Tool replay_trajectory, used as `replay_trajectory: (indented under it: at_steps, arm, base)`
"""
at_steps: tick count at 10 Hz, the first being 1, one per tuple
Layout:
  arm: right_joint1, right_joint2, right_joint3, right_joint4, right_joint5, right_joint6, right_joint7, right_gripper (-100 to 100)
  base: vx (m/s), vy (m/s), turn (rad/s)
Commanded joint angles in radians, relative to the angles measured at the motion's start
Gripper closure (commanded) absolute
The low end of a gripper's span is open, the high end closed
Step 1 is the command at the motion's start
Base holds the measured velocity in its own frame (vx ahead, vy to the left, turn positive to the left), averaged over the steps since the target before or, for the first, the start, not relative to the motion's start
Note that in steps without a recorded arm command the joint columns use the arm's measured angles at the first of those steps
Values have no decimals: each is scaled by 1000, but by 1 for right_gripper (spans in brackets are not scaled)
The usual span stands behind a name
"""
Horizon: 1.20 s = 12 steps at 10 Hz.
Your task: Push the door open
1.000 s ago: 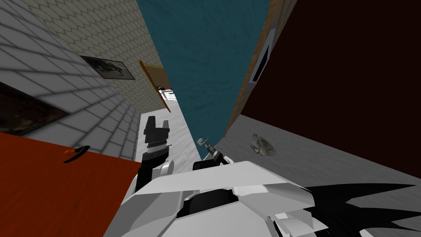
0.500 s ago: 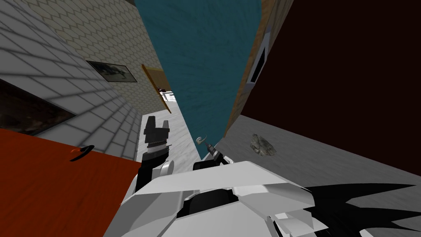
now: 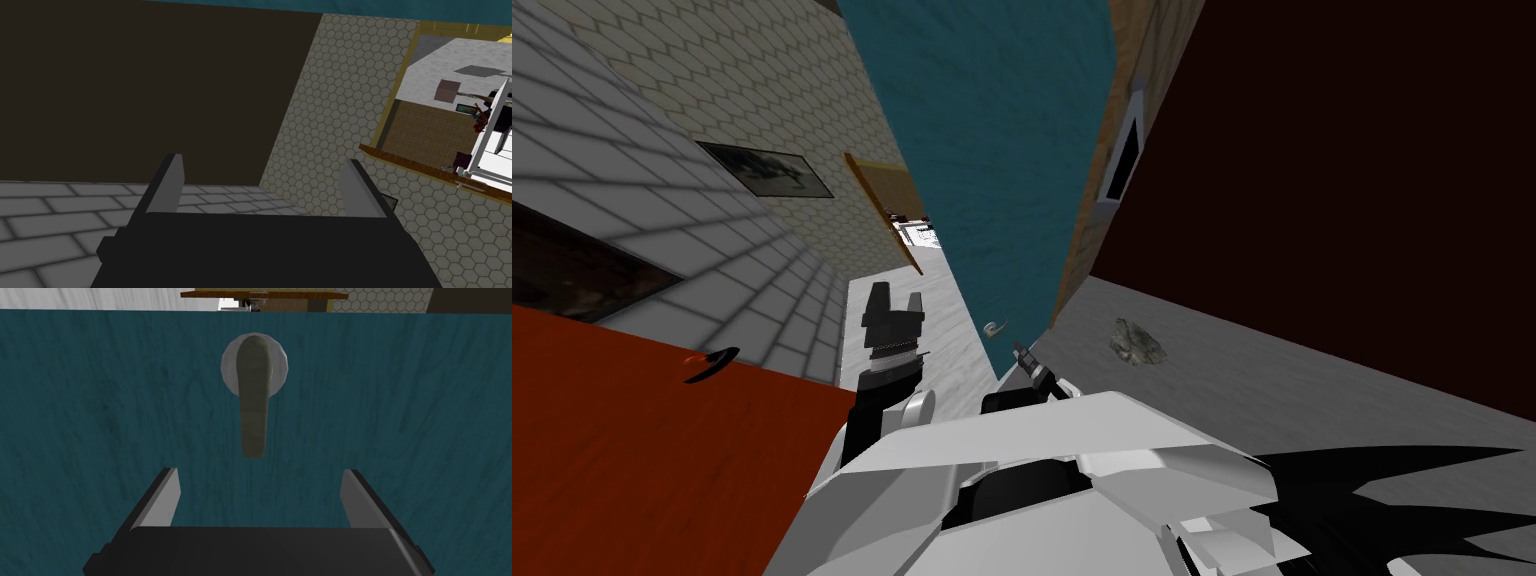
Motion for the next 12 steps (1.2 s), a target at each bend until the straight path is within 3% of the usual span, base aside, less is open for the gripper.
replay_trajectory:
  at_steps: [1, 10, 11, 12]
  arm:
    - [0, 0, 0, 0, 0, 0, 0, -100]
    - [-8, 22, -20, 33, -3, -19, 18, -100]
    - [-8, 22, -20, 33, -3, -19, 18, 100]
    - [-8, 22, -20, 33, -3, -19, 18, 100]
  base:
    - [-71, -25, -8]
    - [140, 102, 24]
    - [0, 0, 0]
    - [-16, -17, 20]
